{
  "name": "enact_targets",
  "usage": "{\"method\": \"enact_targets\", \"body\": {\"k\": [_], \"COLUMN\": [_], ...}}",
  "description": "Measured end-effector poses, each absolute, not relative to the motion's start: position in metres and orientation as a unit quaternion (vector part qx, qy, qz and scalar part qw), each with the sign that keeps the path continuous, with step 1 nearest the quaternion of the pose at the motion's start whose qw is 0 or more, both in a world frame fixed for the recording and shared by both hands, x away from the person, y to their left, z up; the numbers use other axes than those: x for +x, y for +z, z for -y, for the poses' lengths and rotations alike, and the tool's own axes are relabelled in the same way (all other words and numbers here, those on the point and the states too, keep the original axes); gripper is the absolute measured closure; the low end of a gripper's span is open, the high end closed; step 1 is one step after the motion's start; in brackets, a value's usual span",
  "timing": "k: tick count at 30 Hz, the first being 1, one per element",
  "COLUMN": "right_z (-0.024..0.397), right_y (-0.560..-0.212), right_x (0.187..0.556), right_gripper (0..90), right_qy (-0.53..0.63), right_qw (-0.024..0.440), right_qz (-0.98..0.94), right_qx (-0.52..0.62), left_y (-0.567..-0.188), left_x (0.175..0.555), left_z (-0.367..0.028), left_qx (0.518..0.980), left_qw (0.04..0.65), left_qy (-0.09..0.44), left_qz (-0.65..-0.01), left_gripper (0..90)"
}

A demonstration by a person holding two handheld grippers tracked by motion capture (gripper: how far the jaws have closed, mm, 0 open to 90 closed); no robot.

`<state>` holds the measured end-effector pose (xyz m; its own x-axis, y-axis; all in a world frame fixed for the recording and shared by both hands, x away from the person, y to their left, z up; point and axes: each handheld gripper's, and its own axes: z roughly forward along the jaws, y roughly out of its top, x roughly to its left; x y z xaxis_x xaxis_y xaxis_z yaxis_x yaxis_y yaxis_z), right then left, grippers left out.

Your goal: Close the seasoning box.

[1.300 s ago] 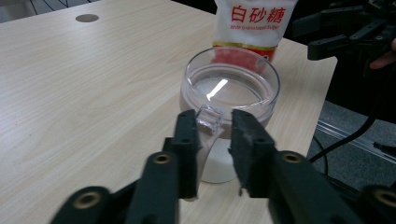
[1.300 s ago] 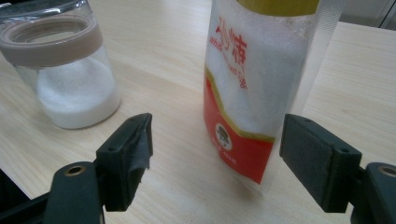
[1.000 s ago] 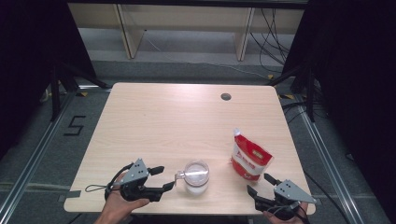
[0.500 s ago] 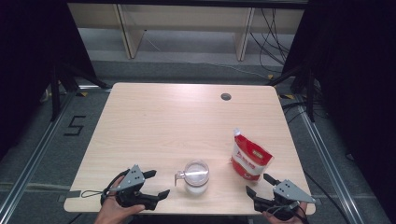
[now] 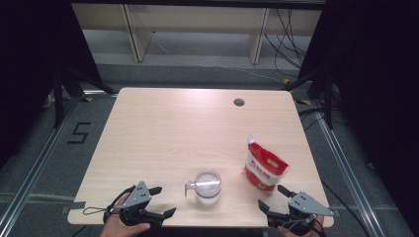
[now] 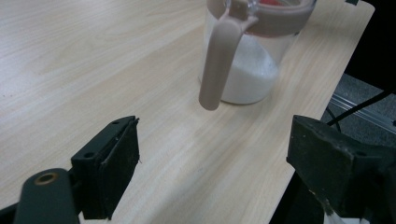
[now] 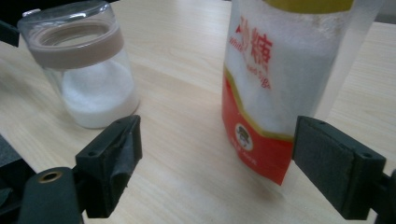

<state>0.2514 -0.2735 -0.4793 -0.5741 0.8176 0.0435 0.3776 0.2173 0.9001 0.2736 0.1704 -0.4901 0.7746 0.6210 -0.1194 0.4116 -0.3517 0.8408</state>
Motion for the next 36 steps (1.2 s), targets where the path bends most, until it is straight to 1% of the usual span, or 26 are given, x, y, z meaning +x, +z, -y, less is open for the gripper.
{"method": "enact_targets", "body": {"k": [1,2,4,7,8,9,11,15,19,21,22,24,25,27,29,30,31,32,35,36], "right_z": [0.272,0.271,0.271,0.271,0.27,0.27,0.269,0.266,0.265,0.264,0.265,0.263,0.264,0.265,0.267,0.268,0.269,0.269,0.269,0.269], "right_y": [-0.48,-0.48,-0.481,-0.483,-0.484,-0.486,-0.487,-0.488,-0.489,-0.489,-0.489,-0.489,-0.49,-0.49,-0.49,-0.488,-0.489,-0.489,-0.489,-0.489], "right_x": [0.25,0.246,0.246,0.245,0.243,0.244,0.243,0.243,0.244,0.243,0.243,0.242,0.244,0.244,0.245,0.243,0.244,0.245,0.244,0.244], "right_gripper": [16.1,15.9,15.8,15.8,15.8,15.8,15.9,15.9,15.9,15.9,15.9,15.9,15.9,16.0,16.0,16.0,16.0,16.0,15.9,16.0], "right_qy": [0.485,0.479,0.482,0.476,0.473,0.468,0.463,0.462,0.459,0.459,0.459,0.458,0.457,0.457,0.457,0.454,0.455,0.454,0.456,0.455], "right_qw": [0.228,0.217,0.223,0.218,0.209,0.212,0.209,0.199,0.206,0.193,0.207,0.197,0.203,0.198,0.205,0.202,0.208,0.208,0.201,0.203], "right_qz": [-0.743,-0.743,-0.745,-0.754,-0.754,-0.761,-0.767,-0.773,-0.778,-0.78,-0.778,-0.777,-0.779,-0.78,-0.776,-0.774,-0.773,-0.772,-0.77,-0.771], "right_qx": [0.402,0.415,0.404,0.398,0.405,0.397,0.392,0.386,0.377,0.379,0.376,0.384,0.378,0.378,0.384,0.392,0.389,0.393,0.397,0.397], "left_y": [-0.49,-0.491,-0.49,-0.489,-0.489,-0.489,-0.489,-0.492,-0.492,-0.493,-0.493,-0.493,-0.493,-0.494,-0.492,-0.493,-0.493,-0.494,-0.493,-0.493], "left_x": [0.273,0.272,0.271,0.269,0.268,0.267,0.267,0.267,0.267,0.267,0.267,0.268,0.268,0.268,0.269,0.268,0.269,0.269,0.268,0.27], "left_z": [-0.17,-0.17,-0.17,-0.17,-0.17,-0.169,-0.171,-0.168,-0.167,-0.168,-0.168,-0.167,-0.167,-0.166,-0.169,-0.167,-0.168,-0.167,-0.167,-0.17], "left_qx": [0.814,0.815,0.819,0.823,0.825,0.822,0.828,0.818,0.817,0.82,0.821,0.823,0.823,0.818,0.831,0.821,0.826,0.821,0.819,0.829], "left_qw": [0.475,0.474,0.472,0.466,0.464,0.469,0.461,0.475,0.474,0.47,0.467,0.466,0.465,0.473,0.453,0.467,0.461,0.469,0.468,0.456], "left_qy": [0.107,0.109,0.107,0.109,0.11,0.1,0.108,0.102,0.102,0.105,0.106,0.105,0.106,0.102,0.109,0.102,0.108,0.104,0.102,0.113], "left_qz": [-0.318,-0.313,-0.309,-0.305,-0.304,-0.308,-0.3,-0.309,-0.313,-0.311,-0.31,-0.308,-0.307,-0.31,-0.305,-0.313,-0.306,-0.309,-0.315,-0.305], "left_gripper": [16.4,16.4,16.3,16.3,16.3,16.3,16.2,16.2,16.2,16.2,16.2,16.2,16.2,16.2,16.2,16.2,16.2,16.2,16.2,16.2]}}
